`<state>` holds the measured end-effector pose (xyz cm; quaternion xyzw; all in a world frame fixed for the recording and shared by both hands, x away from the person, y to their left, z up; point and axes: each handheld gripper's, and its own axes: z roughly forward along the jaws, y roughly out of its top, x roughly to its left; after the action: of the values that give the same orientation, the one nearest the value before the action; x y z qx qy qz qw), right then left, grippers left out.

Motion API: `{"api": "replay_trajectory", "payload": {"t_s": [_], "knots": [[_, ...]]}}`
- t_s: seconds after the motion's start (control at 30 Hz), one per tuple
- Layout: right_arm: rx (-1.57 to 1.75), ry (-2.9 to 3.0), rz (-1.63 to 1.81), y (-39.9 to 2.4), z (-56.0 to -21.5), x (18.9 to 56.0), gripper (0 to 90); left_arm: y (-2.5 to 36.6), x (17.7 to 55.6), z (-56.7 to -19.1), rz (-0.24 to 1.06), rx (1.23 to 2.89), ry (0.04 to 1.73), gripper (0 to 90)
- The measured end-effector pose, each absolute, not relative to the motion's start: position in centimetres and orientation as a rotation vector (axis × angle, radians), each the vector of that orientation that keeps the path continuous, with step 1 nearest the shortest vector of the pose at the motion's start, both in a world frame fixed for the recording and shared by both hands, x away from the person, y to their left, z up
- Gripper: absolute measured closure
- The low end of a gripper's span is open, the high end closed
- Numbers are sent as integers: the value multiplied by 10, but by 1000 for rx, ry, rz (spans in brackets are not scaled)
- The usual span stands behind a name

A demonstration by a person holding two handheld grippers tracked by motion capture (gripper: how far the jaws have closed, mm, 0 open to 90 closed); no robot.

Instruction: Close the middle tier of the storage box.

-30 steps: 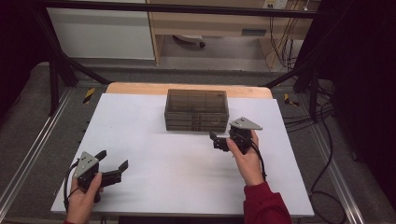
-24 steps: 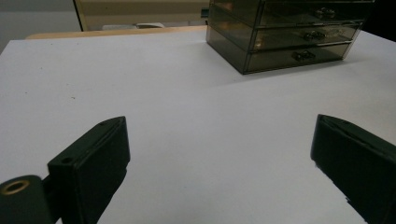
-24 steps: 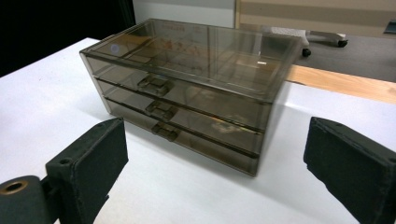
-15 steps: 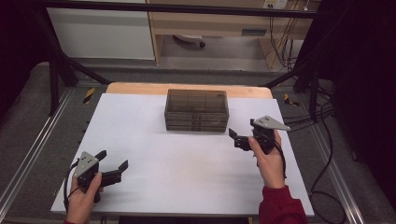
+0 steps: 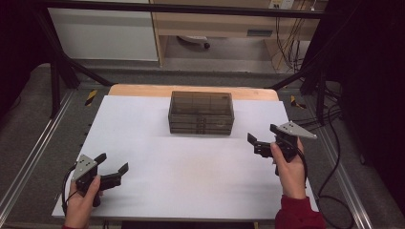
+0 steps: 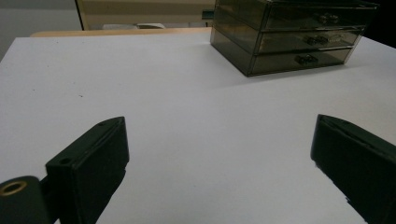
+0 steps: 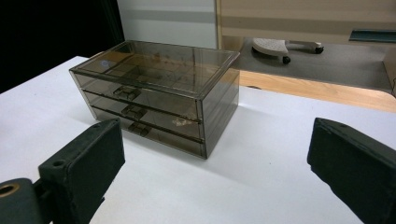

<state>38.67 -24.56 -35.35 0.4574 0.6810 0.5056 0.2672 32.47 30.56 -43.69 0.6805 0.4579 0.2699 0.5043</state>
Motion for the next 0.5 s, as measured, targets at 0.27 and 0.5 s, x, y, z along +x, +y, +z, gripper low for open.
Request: {"api": "replay_trajectory", "payload": {"t_s": [0.27,0.5], "knots": [[1227,1832,1351,-254,-353,378,37,306,325,-437,645,1644,1103,40],[1250,1860,1319,-258,-359,374,48,304,324,-437,649,1648,1094,40]]}}
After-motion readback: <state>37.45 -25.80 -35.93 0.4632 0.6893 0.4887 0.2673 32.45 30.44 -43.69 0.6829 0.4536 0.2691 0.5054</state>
